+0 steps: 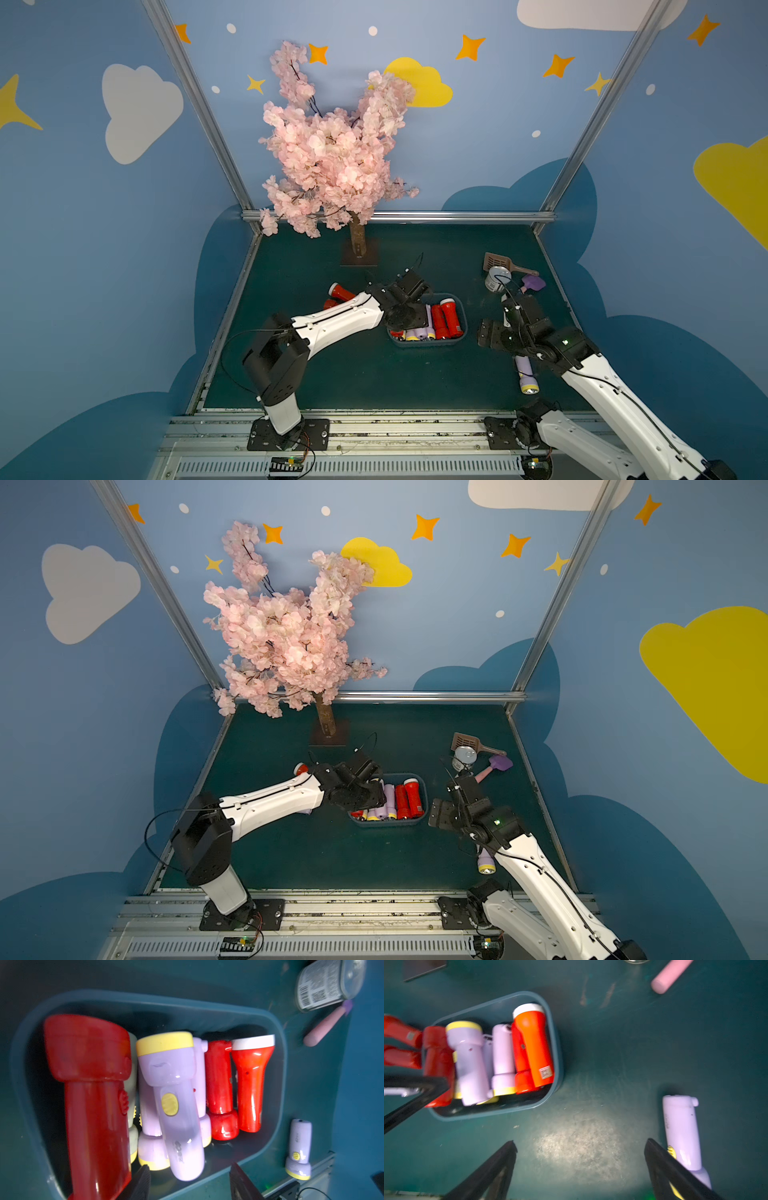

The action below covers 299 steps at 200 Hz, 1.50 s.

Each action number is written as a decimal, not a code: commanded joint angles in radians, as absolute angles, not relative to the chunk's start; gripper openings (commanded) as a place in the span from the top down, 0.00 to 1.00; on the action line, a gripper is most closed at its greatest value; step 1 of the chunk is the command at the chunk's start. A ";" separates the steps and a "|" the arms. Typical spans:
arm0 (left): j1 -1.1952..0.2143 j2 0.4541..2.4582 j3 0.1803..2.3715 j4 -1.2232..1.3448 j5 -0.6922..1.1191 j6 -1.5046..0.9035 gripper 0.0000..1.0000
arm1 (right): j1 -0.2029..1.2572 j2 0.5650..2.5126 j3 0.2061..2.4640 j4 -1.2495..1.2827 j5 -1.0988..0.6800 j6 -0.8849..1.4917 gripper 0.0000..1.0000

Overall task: Put the flashlights into the storage boxes
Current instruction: Place the flashlight at the storage box, then pick up the flashlight from the center of the board.

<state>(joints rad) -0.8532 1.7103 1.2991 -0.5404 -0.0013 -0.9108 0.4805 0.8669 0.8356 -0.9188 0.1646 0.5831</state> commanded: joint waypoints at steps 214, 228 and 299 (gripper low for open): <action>-0.585 1.266 0.756 -0.299 0.055 -0.749 0.01 | -0.165 1.194 0.794 -0.912 -0.041 0.529 0.15; -0.584 1.283 0.770 -0.292 0.080 -0.745 0.01 | -0.140 1.164 0.784 -0.918 -0.018 0.555 0.15; -0.584 1.283 0.888 -0.448 0.092 -0.663 0.01 | 0.122 1.074 0.783 -0.853 0.143 0.712 0.14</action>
